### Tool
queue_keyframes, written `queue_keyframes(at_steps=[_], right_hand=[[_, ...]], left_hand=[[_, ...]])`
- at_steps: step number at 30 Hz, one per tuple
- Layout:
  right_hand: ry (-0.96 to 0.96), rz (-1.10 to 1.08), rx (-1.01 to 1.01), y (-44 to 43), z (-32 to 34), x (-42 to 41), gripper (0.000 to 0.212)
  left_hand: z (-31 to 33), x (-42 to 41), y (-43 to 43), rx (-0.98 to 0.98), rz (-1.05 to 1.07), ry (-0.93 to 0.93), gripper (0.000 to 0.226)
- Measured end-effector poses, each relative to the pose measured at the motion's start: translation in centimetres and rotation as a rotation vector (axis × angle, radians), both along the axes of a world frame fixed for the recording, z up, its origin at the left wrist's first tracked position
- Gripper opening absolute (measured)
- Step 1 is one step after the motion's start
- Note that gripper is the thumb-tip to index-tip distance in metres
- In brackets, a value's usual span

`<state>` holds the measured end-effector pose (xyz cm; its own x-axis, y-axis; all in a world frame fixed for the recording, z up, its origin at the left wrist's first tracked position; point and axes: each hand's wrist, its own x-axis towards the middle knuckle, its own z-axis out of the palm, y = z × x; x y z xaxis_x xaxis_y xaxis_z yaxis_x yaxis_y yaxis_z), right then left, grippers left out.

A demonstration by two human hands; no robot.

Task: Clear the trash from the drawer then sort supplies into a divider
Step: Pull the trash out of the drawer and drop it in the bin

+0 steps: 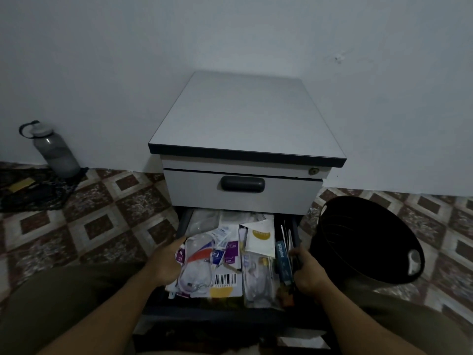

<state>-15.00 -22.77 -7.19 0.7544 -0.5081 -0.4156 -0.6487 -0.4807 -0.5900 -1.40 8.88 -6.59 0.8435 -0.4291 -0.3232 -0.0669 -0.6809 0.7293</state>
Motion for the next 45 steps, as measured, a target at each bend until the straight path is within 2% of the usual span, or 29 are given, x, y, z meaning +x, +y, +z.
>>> queue_keyframes(at_steps=[5, 8, 12, 24, 28, 30, 32, 34, 36, 39, 45], right_hand=[[-0.017, -0.020, 0.007, -0.1, 0.0, 0.3, 0.053], [-0.048, -0.035, 0.016, -0.1, 0.4, 1.1, 0.065], [-0.015, -0.016, 0.029, -0.1, 0.5, 1.4, 0.079], [0.005, -0.047, 0.046, 0.9, 0.8, -0.6, 0.072], [-0.044, -0.052, 0.044, 1.5, 1.0, -0.7, 0.074], [-0.126, -0.104, 0.030, 2.3, 1.6, -0.6, 0.072], [-0.221, -0.157, -0.066, 2.9, 2.0, -0.4, 0.065], [-0.228, -0.167, -0.154, 3.4, 2.4, -0.4, 0.056], [-0.165, -0.138, -0.158, 3.6, 2.9, -0.5, 0.045], [-0.053, -0.103, -0.132, 4.1, 3.4, -0.3, 0.041], [0.089, -0.005, -0.246, 4.9, 3.0, -0.3, 0.060]], left_hand=[[-0.5, 0.5, -0.2, -0.029, 0.063, 0.044, 0.055], [-0.5, 1.4, -0.8, -0.009, 0.103, 0.021, 0.065], [-1.0, 2.2, -0.6, 0.021, 0.057, 0.010, 0.066], [-0.3, 0.0, -0.3, -0.038, 0.046, -0.011, 0.061], [-0.4, 0.0, -0.3, 0.010, 0.082, -0.016, 0.065], [-0.2, 0.1, -0.7, 0.029, 0.116, -0.018, 0.064], [0.1, -0.1, -1.3, 0.077, 0.133, -0.128, 0.058], [0.7, -0.4, -1.8, 0.146, 0.144, -0.247, 0.051], [1.0, -0.9, -2.2, 0.222, 0.129, -0.282, 0.046], [1.1, -1.9, -2.6, 0.308, 0.036, -0.191, 0.048], [0.8, -2.7, -3.2, 0.302, 0.005, 0.018, 0.061]])
